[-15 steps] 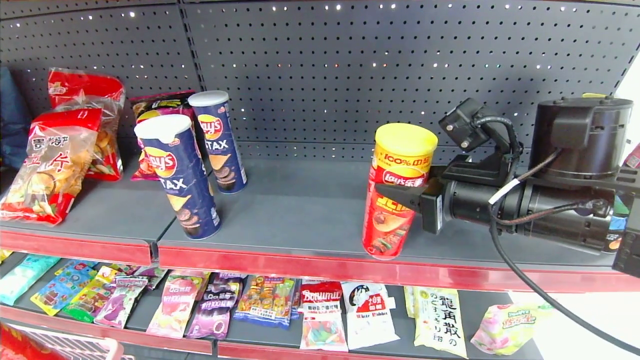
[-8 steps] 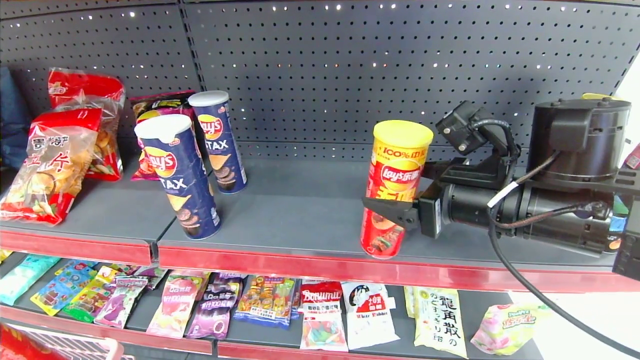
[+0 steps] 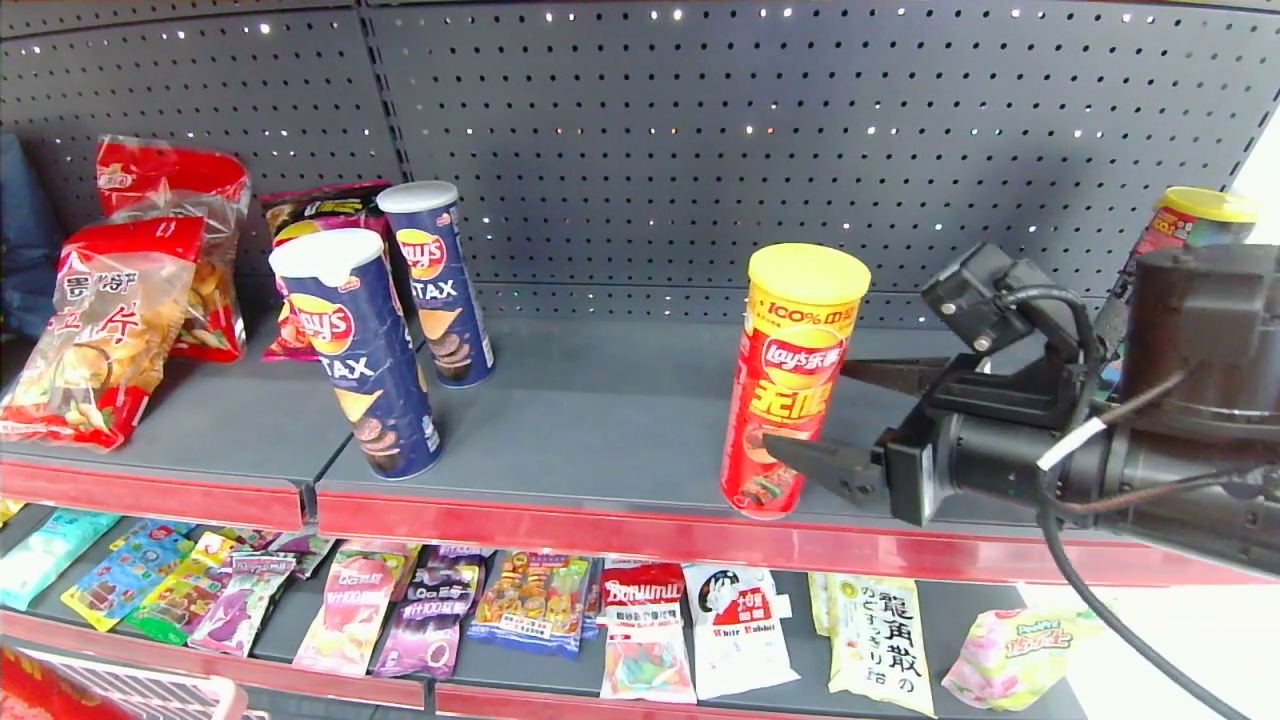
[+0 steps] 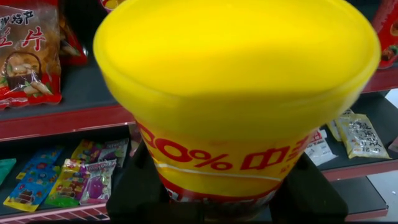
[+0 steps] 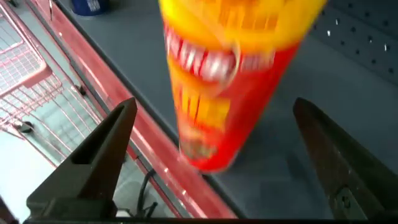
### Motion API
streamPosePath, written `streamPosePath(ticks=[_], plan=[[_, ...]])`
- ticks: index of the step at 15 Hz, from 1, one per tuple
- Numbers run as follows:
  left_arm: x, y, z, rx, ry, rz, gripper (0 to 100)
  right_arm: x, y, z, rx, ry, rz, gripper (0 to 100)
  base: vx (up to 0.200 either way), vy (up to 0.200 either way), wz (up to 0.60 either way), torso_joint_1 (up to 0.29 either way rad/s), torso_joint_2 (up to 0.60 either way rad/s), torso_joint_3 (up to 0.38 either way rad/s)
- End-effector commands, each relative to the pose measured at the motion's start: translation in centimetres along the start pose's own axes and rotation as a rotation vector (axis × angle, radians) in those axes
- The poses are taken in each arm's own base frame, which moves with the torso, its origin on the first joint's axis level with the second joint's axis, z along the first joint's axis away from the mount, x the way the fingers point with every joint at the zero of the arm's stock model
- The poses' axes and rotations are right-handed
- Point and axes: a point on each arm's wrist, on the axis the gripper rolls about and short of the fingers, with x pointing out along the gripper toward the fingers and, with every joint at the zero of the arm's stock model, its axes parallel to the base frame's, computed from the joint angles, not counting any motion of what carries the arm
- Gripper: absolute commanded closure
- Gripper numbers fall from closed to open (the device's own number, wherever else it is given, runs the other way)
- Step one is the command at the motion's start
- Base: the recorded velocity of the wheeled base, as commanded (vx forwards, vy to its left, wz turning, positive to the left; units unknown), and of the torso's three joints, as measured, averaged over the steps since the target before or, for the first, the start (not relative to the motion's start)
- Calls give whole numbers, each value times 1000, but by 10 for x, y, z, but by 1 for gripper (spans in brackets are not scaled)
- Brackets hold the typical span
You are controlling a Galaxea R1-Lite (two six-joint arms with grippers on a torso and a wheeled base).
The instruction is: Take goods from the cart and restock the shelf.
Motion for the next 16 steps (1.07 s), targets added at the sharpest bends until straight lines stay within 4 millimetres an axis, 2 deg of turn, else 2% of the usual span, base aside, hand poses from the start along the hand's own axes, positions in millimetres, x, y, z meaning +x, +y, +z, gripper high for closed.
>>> streamPosePath(ticks=[1,3,5,6,7,10,11,12,14,15,16], plan=[[1,0,0,-1,5,-3,100,-51,4,-11,2,-45,-41,0,0,0,0,0,0,0],[3,1,1,-4,13,-9,100,-85,8,-22,-3,-78,-124,0,0,0,0,0,0,0],[4,1,2,-6,13,-23,100,-123,10,-45,5,-101,-246,0,0,0,0,0,0,0],[4,1,3,-6,12,-27,100,-136,9,-55,13,-99,-312,0,0,0,0,0,0,0],[5,2,5,-7,11,-38,100,-170,9,-75,37,-105,-455,0,0,0,0,0,0,0],[8,3,6,-11,25,-41,100,-231,31,-110,86,-28,-600,0,0,0,0,0,0,0],[8,3,6,-11,26,-44,100,-237,35,-115,104,-8,-627,0,0,0,0,0,0,0],[9,2,5,-13,27,-64,100,-240,37,-121,142,56,-778,0,0,0,0,0,0,0],[9,2,5,-13,27,-79,100,-236,37,-122,180,113,-904,0,0,0,0,0,0,0],[10,2,5,-15,29,-87,100,-234,39,-131,202,150,-988,0,0,0,0,0,0,0],[9,2,6,-14,25,-98,100,-235,45,-141,200,127,-997,0,0,0,0,0,0,0]])
